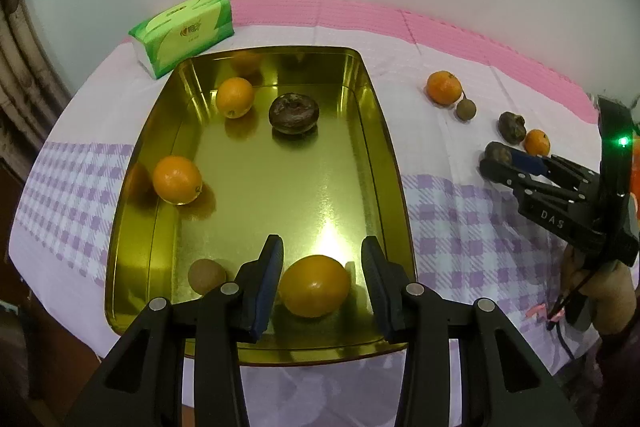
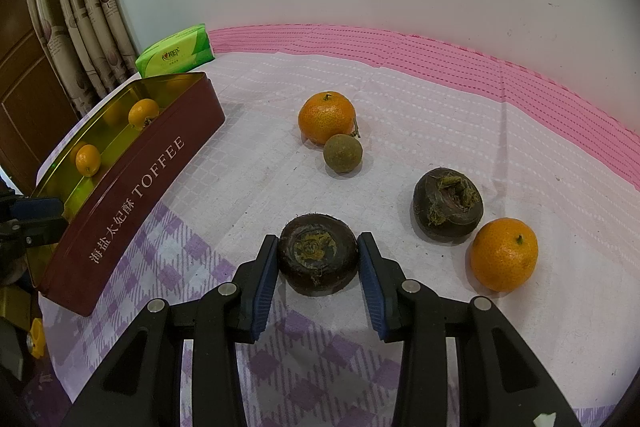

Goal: Organize fruits
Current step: 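Carry the yellow orange over the tin and open the left gripper while the right gripper grasps a dark mangosteen, then carry the mangosteen into the tin and open the right gripper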

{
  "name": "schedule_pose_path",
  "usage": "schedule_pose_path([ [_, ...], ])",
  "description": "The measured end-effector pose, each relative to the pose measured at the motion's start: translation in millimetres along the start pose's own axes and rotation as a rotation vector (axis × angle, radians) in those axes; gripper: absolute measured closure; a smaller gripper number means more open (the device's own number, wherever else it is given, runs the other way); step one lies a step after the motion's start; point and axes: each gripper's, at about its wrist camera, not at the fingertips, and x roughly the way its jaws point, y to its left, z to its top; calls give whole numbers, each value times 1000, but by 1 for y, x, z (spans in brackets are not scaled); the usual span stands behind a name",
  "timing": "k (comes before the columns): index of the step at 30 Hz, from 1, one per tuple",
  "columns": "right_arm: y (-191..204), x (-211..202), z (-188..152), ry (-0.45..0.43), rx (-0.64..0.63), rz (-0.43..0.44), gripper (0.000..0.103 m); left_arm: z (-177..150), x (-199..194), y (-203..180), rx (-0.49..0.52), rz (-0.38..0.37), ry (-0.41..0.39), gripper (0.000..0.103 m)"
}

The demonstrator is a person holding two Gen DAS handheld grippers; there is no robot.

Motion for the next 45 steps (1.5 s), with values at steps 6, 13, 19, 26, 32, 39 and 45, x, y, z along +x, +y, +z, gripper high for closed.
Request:
schedule_pose_path([
  [6,0,0,0,0,0,0,66,1,-3,2,-1,19,-9,61],
  [13,0,0,-1,0,-1,-2,66,2,-7,4,-2,36,-16,58],
  [19,3,0,0,1,-11,-22,66,4,-24,3,8,46,-85,43],
  [26,6,-5,-5,2,10,-11,66,6,-25,0,30,89,-93,37],
  [32,12,-13,-12,6,29,19,66,8,-26,11,-23,100,-93,37],
  [39,24,-28,-11,-10,23,55,66,11,-27,25,-79,138,-85,36],
  [45,44,-43,6,-43,-5,93,66,14,-37,47,-150,228,-113,29],
])
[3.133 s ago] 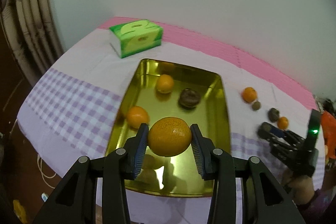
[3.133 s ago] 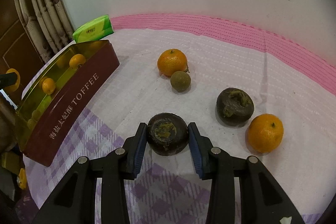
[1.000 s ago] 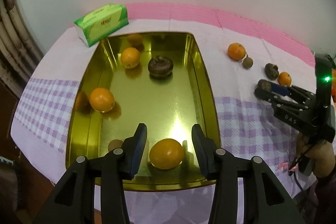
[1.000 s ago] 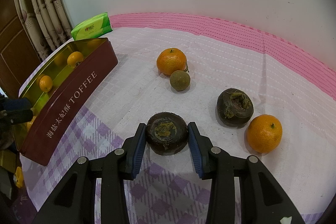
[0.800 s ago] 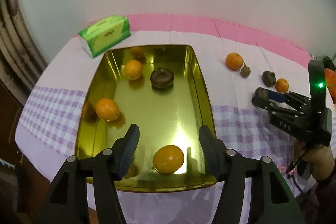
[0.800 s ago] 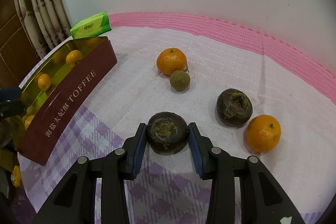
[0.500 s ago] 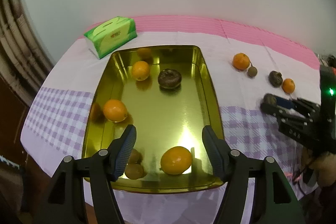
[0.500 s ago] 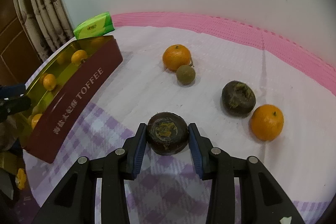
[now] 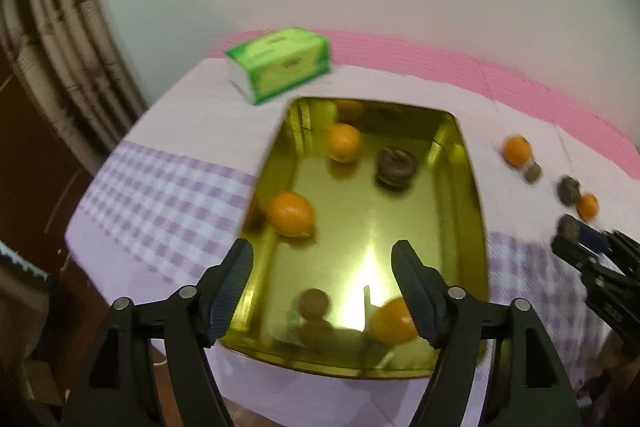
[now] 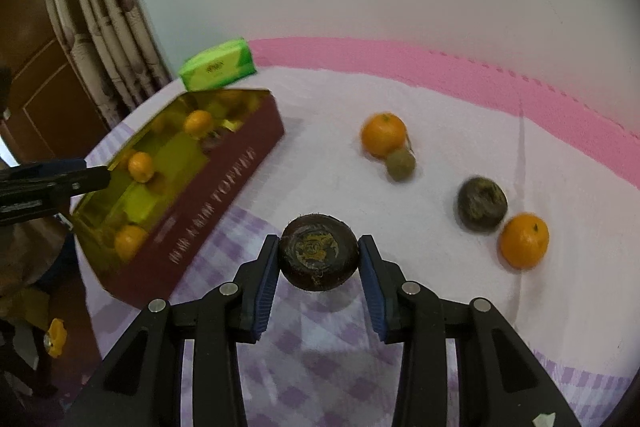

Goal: Organize fruits
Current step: 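Carry the mangosteen into the tin and open the right gripper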

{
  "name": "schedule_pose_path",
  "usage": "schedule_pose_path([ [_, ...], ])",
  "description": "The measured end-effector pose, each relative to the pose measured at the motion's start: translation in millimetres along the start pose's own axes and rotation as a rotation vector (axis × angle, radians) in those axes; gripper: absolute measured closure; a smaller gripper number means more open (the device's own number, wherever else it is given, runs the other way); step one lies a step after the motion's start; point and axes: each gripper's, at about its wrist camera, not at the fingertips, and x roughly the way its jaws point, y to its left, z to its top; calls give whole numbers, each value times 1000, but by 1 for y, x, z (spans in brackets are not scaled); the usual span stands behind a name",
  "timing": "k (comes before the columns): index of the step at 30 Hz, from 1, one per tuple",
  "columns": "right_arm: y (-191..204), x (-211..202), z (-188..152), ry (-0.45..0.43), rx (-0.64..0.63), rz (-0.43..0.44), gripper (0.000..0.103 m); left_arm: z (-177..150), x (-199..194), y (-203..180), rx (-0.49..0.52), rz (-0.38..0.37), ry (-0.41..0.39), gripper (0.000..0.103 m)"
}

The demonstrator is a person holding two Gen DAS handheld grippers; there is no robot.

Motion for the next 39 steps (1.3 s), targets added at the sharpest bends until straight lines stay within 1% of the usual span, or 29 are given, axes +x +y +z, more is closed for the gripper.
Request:
schedule_pose_path([
  [3,16,-4,12,-12,-28,27,66,4,-2,13,-42,30,-12,24],
  [7,36,-4,23,-18,-73,53,66,5,-3,21,-68,37,-10,24],
  [11,53,2,33,-10,-106,80,66,7,-3,22,-65,47,-4,23],
  [16,70,15,47,8,-128,124,66,8,-4,23,-67,58,-13,17],
  [20,86,30,53,30,-156,142,66,8,-3,25,-71,64,-8,16],
  [23,92,41,56,51,-159,154,66,9,-1,26,-74,62,7,15],
  [30,99,67,65,105,-139,167,66,10,0,30,-86,62,12,15],
  [39,118,87,71,144,-180,173,66,10,5,32,-93,60,38,14],
])
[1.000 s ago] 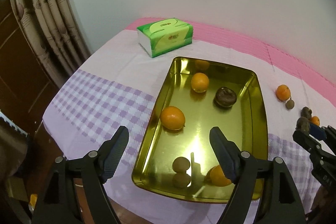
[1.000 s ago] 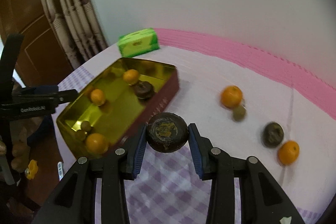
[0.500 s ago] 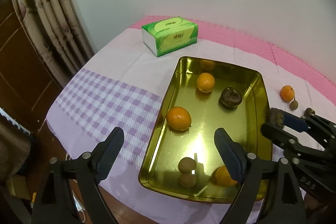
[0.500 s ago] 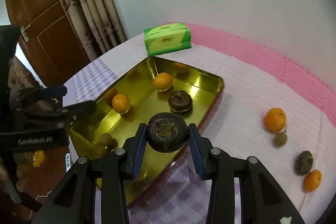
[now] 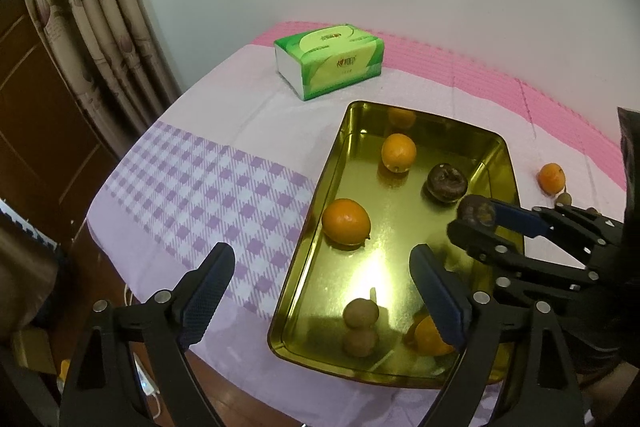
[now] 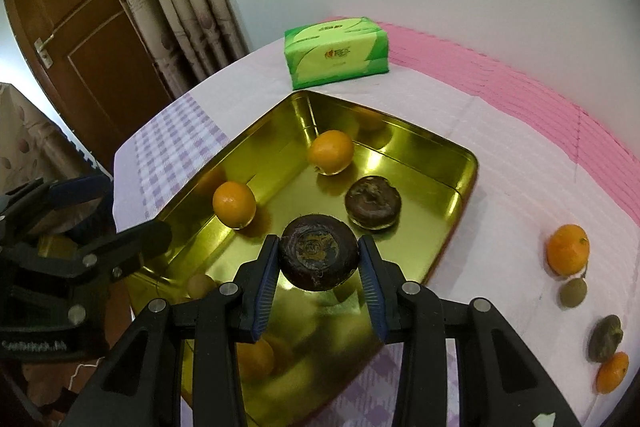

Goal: Organize fruits
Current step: 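Carry the mangosteen into the tin and open the right gripper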

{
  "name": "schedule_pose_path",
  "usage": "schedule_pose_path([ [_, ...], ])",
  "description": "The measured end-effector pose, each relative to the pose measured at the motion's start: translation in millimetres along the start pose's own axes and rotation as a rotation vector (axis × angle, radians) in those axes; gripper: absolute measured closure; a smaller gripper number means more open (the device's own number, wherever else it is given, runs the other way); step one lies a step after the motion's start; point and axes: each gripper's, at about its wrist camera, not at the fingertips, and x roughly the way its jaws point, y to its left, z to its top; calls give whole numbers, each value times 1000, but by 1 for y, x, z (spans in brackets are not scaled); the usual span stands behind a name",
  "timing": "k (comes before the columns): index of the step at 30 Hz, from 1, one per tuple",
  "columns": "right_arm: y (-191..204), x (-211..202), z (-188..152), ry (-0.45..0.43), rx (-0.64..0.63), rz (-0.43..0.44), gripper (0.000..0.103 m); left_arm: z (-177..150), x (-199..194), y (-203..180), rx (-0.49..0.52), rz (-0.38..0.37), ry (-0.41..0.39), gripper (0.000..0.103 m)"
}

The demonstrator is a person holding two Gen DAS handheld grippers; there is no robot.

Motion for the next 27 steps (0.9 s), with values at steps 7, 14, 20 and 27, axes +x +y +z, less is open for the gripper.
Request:
schedule_pose_path([
  [7,2,9,3,16,-2,4,66,0,1,0,-1,-4,7,14],
  [14,1,15,5,24,0,8,66,-1,4,2,-12,2,21,13],
  [20,0,20,7,33,10,7,66,0,4,7,-24,43,13,13],
  [27,2,25,7,43,7,12,66,2,1,13,-39,79,-6,10],
])
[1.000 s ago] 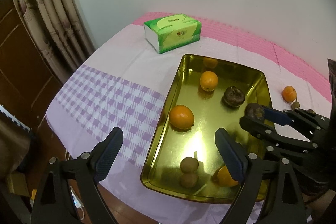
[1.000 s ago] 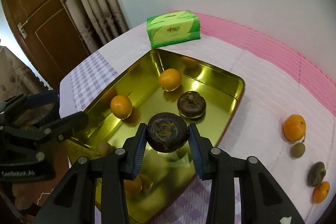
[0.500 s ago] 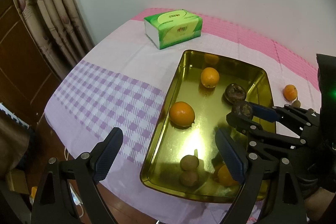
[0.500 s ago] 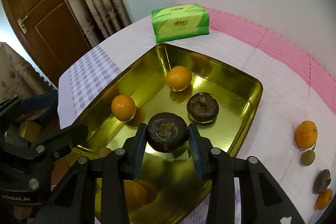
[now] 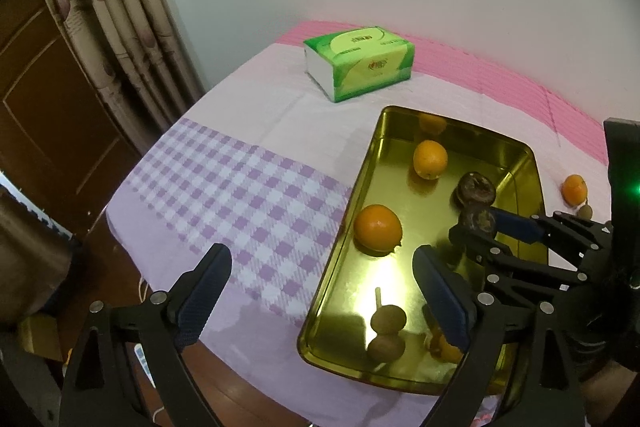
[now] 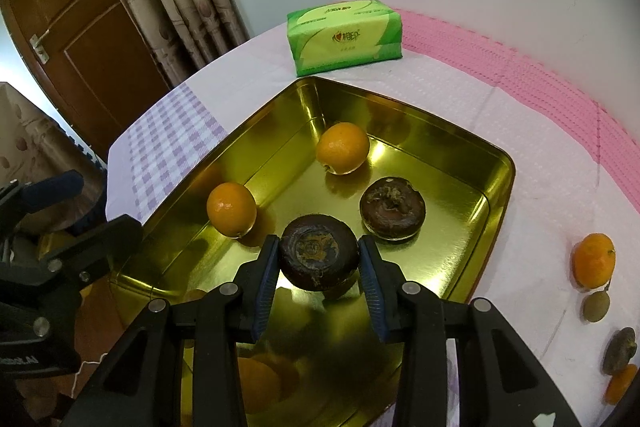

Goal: Organize fruits
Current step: 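Carry the mangosteen into the tin and open the right gripper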

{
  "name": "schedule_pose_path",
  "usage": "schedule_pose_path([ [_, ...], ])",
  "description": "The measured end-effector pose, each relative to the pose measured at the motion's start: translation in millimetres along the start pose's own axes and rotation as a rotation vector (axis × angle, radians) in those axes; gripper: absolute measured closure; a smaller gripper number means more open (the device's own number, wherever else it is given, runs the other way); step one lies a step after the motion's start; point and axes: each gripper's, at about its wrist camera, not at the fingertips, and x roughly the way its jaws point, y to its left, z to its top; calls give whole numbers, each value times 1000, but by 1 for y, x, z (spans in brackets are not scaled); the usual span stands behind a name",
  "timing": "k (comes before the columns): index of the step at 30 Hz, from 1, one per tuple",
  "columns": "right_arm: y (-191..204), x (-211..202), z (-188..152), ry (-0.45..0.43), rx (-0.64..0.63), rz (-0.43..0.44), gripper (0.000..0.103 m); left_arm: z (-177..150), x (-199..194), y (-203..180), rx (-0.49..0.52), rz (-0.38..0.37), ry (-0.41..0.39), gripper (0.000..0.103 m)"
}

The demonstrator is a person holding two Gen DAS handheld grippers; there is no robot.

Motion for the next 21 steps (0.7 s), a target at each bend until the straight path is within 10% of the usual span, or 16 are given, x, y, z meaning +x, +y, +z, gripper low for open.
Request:
schedule_pose_path([
  [21,6,12,4,5,-5,19,65,3,6,9,-29,40,10,8],
])
